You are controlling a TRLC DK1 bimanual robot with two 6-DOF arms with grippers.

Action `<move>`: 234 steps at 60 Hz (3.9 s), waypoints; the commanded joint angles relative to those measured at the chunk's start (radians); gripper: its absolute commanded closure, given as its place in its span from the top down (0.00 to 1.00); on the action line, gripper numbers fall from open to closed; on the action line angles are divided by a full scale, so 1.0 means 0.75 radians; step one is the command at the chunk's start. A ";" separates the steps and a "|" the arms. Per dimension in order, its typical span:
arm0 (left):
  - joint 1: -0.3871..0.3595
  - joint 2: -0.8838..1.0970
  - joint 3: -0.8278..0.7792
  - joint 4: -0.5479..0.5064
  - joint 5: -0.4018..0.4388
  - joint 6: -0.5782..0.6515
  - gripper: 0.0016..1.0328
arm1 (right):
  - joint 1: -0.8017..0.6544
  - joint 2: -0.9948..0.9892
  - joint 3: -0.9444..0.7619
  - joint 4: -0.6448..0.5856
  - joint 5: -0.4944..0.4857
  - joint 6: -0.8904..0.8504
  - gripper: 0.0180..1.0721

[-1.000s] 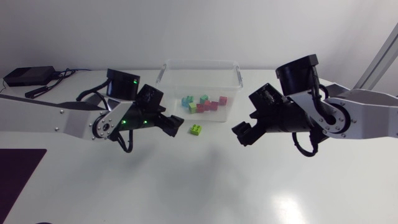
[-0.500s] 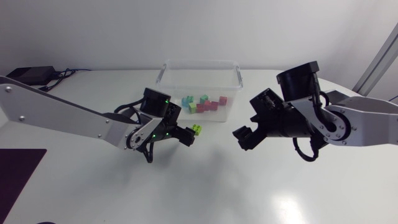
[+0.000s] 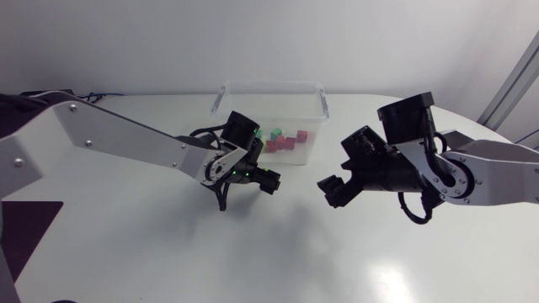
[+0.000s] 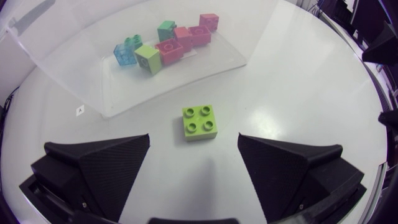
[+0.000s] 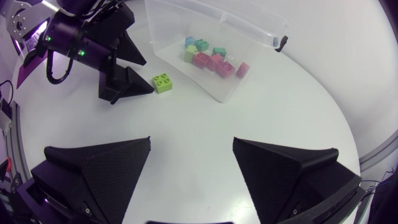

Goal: Place the duplo bricks in the container

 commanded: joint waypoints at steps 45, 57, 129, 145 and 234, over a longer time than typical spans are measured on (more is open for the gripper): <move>-0.039 0.061 0.102 -0.090 -0.092 -0.056 0.96 | -0.031 -0.030 -0.074 0.061 -0.048 0.005 0.91; -0.039 0.125 0.269 -0.321 -0.090 -0.066 0.96 | -0.031 -0.030 -0.081 0.072 -0.048 0.005 0.91; -0.006 0.438 0.920 -1.008 0.021 -0.217 0.93 | -0.064 -0.075 -0.093 0.065 -0.093 0.001 0.91; 0.014 0.507 1.059 -1.147 0.027 -0.240 0.91 | -0.062 -0.083 -0.085 0.057 -0.093 0.001 0.91; 0.008 0.301 0.731 -1.155 0.143 -0.297 0.44 | -0.051 -0.173 -0.117 0.025 -0.093 0.003 0.91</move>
